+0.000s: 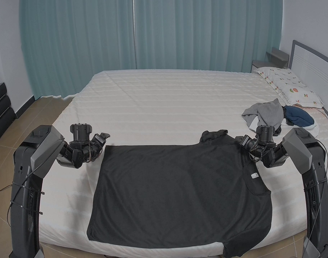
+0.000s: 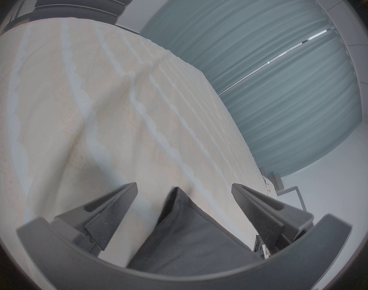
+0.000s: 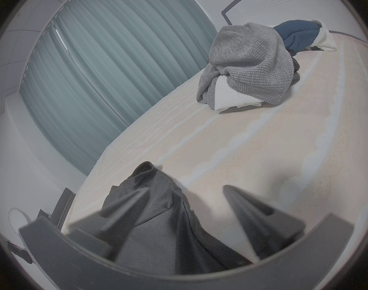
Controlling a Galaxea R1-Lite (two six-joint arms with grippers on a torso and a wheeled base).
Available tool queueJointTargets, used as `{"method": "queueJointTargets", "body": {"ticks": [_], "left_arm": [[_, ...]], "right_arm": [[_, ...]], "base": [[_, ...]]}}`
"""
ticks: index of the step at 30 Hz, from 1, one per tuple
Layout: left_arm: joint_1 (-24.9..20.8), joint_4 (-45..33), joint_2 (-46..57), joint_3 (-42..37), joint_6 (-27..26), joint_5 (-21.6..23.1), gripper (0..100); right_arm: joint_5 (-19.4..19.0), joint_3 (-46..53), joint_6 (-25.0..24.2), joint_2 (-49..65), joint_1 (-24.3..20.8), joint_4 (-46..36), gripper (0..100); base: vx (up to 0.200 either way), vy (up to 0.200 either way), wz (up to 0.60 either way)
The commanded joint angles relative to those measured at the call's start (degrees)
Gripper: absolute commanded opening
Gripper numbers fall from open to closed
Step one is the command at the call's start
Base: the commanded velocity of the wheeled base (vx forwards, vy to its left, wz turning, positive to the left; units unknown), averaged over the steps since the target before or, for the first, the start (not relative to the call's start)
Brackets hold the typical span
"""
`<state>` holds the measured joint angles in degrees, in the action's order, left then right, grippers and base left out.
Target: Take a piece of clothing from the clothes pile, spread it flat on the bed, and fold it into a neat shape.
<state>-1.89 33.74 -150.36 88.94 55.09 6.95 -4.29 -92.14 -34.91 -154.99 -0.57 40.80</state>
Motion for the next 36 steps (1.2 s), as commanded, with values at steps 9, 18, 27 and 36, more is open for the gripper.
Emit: {"method": "queueJointTargets", "body": {"ticks": [9, 18, 27, 36], "left_arm": [[-1.71, 0.09, 0.07, -1.23, -1.65, 5.27, 100], [-1.54, 0.62, -0.46, -0.52, -3.67, 3.51, 0], [-1.19, 1.59, -2.13, 2.20, -3.67, -2.11, 0], [-1.10, 1.59, -2.40, 2.29, -3.67, -2.20, 0]], "right_arm": [[0.25, 0.20, -0.24, 0.22, -0.22, -0.02, 100], [0.69, 0.12, -1.38, 0.30, -0.57, -0.02, 100], [0.60, -0.06, -1.47, 0.13, -0.66, -0.02, 0], [0.51, -0.68, -1.21, 0.13, -0.66, 0.07, 0]], "base": [[0.000, 0.000, 0.00], [0.000, 0.000, 0.00], [0.000, 0.000, 0.00], [0.000, 0.000, 0.00]]}}
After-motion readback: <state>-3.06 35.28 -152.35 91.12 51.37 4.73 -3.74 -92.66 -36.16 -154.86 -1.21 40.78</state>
